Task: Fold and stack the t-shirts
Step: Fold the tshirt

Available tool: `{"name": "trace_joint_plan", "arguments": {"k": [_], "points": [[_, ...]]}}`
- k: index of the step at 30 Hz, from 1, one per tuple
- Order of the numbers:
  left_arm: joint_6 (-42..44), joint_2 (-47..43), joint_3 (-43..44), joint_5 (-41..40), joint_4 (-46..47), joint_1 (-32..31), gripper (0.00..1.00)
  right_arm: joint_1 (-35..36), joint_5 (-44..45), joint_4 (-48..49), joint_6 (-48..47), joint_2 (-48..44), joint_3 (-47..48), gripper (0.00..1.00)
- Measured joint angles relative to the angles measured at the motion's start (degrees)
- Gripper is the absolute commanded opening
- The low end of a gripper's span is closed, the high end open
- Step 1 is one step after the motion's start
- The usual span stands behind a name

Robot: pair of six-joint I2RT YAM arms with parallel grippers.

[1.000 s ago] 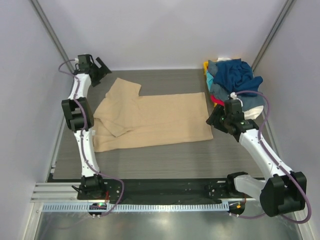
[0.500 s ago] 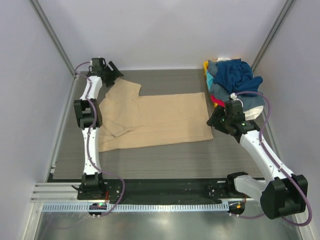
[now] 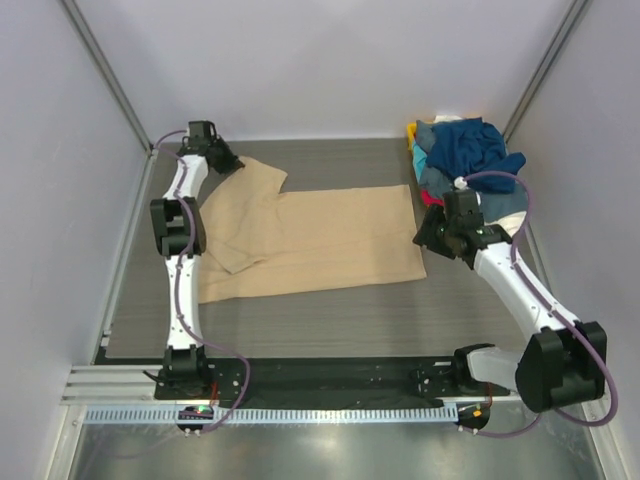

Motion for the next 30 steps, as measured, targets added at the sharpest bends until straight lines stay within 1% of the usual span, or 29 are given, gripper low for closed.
{"name": "trace_joint_plan", "arguments": {"k": [4,8,10,14,17,20,26,30], "points": [[-0.1,-2.6,-2.8,0.0,-2.6,0.0,0.0,0.0,0.2,0.1,-0.6,8.4,7.3,0.53],[-0.2,-6.8,-6.1,0.1,-6.5,0.0,0.0,0.0,1.2,0.7,-1.4,19.6,19.0,0.51],[-0.2,-11.3,-9.3,0.1,-8.5,0.0,0.0,0.0,2.0,0.9,-1.7,24.7,24.7,0.51],[0.4,-19.2,-12.2,0.2,-11.1,0.0,0.0,0.0,4.4,0.6,-2.6,35.1,36.3,0.52],[1.6,-25.4,-15.3,0.2,-12.0,0.0,0.0,0.0,6.2,-1.0,-3.4,43.2,45.0,0.56],[3.0,-29.0,-17.3,-0.7,-13.7,0.3,0.0,0.0,7.9,-2.5,-4.3,50.6,52.2,0.58],[4.7,-30.3,-20.2,-2.4,-16.8,3.4,0.0,0.0,10.8,-7.2,-6.2,60.5,62.8,0.59],[6.1,-30.3,-20.0,-4.3,-20.0,6.5,0.0,0.3,11.8,-9.7,-6.7,65.4,69.2,0.59]]}}
